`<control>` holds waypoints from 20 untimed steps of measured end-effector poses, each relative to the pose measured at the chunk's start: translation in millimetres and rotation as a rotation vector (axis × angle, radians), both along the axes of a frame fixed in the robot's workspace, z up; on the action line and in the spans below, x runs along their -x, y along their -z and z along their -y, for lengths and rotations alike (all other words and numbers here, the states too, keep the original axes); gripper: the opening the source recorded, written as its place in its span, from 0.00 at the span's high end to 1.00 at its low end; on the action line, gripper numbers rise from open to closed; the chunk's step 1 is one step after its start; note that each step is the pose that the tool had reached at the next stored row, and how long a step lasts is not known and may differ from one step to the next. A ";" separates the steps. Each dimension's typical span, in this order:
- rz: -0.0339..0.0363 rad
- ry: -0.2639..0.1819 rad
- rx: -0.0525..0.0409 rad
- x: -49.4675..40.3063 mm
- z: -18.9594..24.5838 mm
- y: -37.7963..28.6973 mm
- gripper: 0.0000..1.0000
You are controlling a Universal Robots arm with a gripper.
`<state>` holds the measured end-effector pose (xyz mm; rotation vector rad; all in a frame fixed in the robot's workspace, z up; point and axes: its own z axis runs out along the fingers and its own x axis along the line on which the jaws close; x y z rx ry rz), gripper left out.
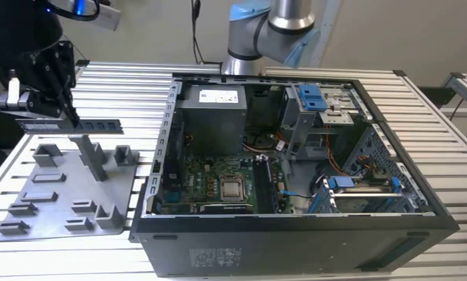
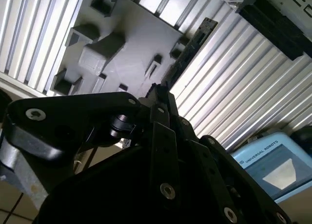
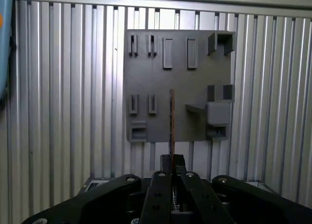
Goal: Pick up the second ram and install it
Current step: 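Pick up the second ram and move it above second insertion slot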
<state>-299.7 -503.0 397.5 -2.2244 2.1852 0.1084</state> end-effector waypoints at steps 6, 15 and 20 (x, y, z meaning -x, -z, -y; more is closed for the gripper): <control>-0.0022 0.000 0.0000 -18.5 0.0 0.0 0.86; -0.0023 0.000 0.0005 -30.6 -0.1 0.0 0.86; -0.0022 0.000 0.0004 -38.2 0.0 0.0 0.86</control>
